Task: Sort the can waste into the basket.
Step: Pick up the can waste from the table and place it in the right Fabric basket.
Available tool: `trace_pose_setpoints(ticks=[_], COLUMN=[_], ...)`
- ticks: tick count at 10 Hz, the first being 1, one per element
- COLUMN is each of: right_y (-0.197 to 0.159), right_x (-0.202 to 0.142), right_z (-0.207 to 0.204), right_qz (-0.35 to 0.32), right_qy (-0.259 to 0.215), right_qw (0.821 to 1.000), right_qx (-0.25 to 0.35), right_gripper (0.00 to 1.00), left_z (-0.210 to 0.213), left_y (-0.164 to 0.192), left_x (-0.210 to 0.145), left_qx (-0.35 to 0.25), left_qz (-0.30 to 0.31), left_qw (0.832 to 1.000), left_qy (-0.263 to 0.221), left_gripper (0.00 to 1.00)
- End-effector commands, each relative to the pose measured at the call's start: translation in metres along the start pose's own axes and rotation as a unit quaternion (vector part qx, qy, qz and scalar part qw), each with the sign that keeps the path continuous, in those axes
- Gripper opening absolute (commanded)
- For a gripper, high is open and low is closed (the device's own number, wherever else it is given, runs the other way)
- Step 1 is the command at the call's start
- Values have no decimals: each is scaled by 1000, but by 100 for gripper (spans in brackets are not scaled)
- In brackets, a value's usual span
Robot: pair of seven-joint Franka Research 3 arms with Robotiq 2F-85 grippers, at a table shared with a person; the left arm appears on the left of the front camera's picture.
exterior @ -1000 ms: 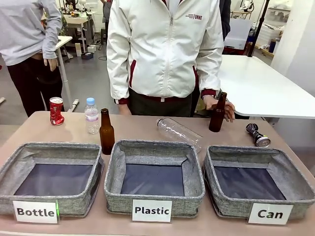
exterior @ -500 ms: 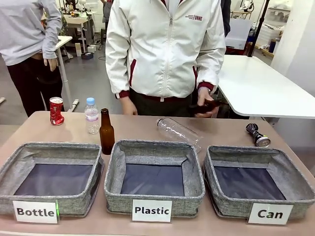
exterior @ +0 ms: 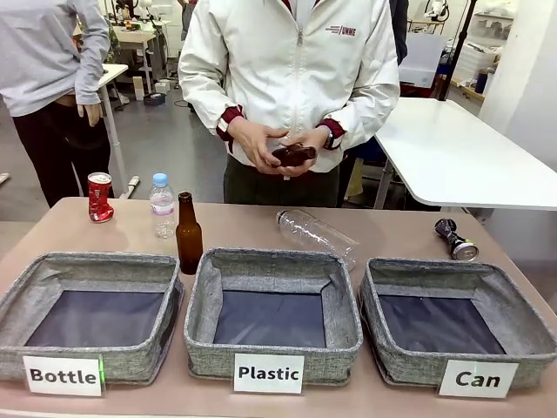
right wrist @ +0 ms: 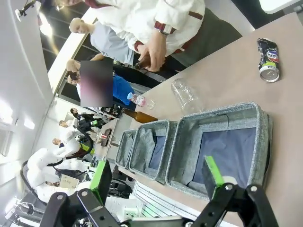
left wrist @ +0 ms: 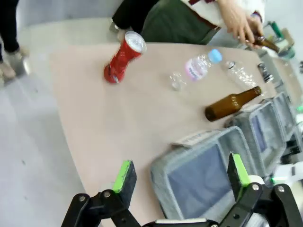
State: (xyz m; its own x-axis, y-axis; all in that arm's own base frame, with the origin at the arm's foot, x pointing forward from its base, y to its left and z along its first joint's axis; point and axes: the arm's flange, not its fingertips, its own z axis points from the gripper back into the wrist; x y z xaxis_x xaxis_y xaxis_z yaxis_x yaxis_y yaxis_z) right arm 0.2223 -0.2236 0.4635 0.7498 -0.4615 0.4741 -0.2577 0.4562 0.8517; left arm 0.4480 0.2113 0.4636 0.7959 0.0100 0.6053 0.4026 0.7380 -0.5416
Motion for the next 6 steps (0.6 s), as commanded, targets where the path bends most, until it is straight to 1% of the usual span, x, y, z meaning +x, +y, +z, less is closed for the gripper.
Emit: trace_pose_setpoints(ticks=[1, 2, 4, 5, 6], right_y=[0, 0, 0, 0, 0], right_x=[3, 3, 3, 3, 3], right_z=[1, 1, 1, 1, 1], right_qz=[15, 15, 15, 15, 15], right_qy=[-6, -6, -6, -6, -6], right_qw=[1000, 1000, 1000, 1000, 1000], right_qx=[8, 8, 8, 8, 8], right_gripper=[100, 100, 100, 100, 100], left_z=[-36, 0, 0, -20, -42], left_y=[8, 0, 0, 7, 24], left_x=[12, 0, 0, 9, 36], left_qx=[25, 0, 0, 9, 24], left_qz=[-101, 0, 0, -37, -66], left_qw=[994, 1000, 1000, 999, 997], left_qy=[-41, 0, 0, -2, -26], left_gripper=[100, 100, 100, 100, 100])
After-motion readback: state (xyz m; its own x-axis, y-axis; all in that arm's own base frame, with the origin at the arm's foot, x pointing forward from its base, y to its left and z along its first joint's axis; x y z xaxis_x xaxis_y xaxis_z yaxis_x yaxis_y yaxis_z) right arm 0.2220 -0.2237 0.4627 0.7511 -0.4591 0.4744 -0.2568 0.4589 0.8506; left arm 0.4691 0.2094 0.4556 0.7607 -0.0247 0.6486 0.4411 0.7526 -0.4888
